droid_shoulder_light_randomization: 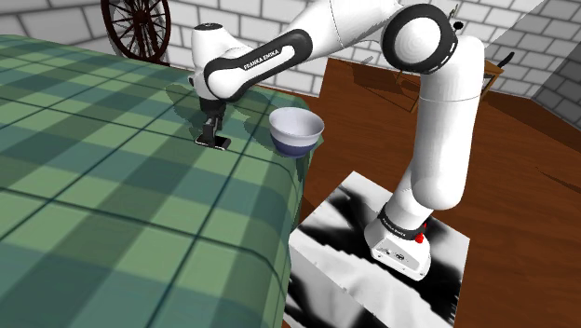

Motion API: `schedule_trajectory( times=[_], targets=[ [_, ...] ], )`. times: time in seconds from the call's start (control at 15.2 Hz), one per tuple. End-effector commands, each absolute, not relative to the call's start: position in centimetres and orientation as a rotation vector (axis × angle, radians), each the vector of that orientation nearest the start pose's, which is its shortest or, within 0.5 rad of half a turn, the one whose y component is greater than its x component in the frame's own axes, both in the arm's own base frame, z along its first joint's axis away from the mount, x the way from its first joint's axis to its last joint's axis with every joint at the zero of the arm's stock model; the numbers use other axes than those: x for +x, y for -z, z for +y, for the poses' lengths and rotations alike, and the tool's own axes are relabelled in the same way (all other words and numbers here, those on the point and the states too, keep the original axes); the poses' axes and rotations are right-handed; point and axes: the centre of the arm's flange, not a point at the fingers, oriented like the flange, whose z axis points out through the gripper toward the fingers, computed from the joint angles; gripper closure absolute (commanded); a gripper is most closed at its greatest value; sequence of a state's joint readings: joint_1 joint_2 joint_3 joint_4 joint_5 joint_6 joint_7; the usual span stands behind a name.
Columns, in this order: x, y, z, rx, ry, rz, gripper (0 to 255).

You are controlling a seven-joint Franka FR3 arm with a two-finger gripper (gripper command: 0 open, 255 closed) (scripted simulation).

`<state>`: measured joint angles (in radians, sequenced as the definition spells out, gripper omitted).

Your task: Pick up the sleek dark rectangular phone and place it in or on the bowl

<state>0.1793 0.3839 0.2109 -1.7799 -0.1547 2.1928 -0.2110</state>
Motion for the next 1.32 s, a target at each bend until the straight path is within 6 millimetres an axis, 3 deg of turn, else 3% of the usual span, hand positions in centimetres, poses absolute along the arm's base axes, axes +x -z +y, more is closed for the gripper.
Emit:
schedule_trajectory(
  times=[0.0,0.13,0.59,0.66,1.25],
  targets=[
    [60.89,-33.89,23.14,-3.008,0.071,-1.052,0],
    [60.93,-33.06,23.11,-3.008,0.071,-1.052,0],
    [60.94,-33.06,23.11,-3.008,0.071,-1.052,0],
    [60.94,-33.06,23.11,-3.008,0.071,-1.052,255],
    [60.94,-33.06,23.11,-3.008,0.071,-1.052,255]
  ],
)
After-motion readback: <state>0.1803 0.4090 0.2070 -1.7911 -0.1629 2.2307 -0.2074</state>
